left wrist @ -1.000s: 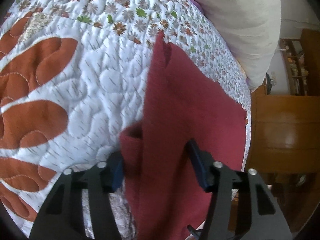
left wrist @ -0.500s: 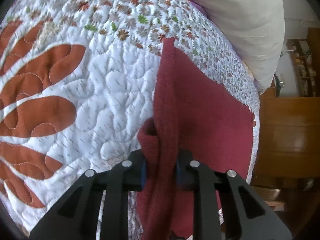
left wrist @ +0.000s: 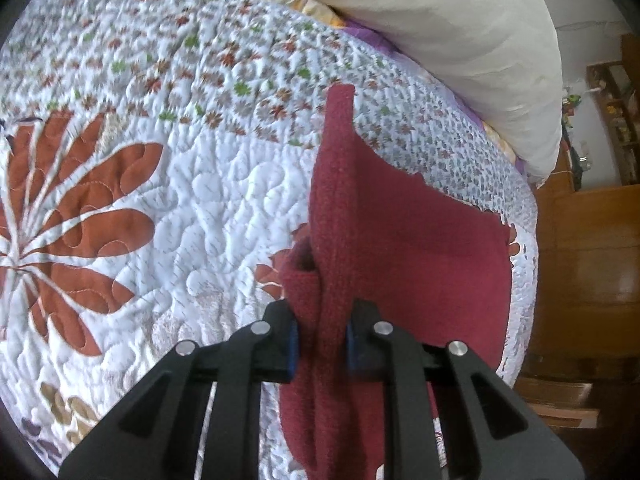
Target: Fold small clothes
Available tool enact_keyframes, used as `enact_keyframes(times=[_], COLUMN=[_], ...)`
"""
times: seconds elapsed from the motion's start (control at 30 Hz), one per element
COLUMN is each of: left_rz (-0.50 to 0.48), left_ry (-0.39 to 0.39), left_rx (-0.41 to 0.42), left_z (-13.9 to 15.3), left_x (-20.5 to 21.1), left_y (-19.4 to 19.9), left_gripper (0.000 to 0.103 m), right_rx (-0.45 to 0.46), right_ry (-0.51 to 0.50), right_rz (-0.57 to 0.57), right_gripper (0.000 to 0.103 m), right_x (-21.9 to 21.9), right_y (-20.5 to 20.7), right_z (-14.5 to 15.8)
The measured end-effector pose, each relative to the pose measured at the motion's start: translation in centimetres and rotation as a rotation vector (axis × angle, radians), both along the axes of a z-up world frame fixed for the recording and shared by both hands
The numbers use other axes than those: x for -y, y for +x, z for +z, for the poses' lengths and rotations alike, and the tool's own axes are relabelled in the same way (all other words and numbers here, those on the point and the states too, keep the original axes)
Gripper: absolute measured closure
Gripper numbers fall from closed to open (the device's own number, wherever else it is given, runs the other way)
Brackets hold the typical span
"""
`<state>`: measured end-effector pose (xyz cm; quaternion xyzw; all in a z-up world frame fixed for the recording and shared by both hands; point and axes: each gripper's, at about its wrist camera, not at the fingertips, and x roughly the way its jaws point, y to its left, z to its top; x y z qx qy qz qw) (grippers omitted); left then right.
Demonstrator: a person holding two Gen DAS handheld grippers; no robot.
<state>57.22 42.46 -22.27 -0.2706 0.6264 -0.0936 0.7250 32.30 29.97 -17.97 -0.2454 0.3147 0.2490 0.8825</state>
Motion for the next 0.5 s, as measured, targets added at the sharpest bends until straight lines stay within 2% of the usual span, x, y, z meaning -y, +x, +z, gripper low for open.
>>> enact_keyframes(times=[0.5], left_rz=[-0.055], left_ry=[0.145], left_rx=[0.024], left_z=[7.0], left_x=[6.4], left_y=[0.9], left_gripper=[0.088], right_rx=[-0.028], right_ry=[0.224], right_rz=[-0.123], right_gripper=[0.092], right_x=[6.3], right_y=[1.2], right_z=[4.7])
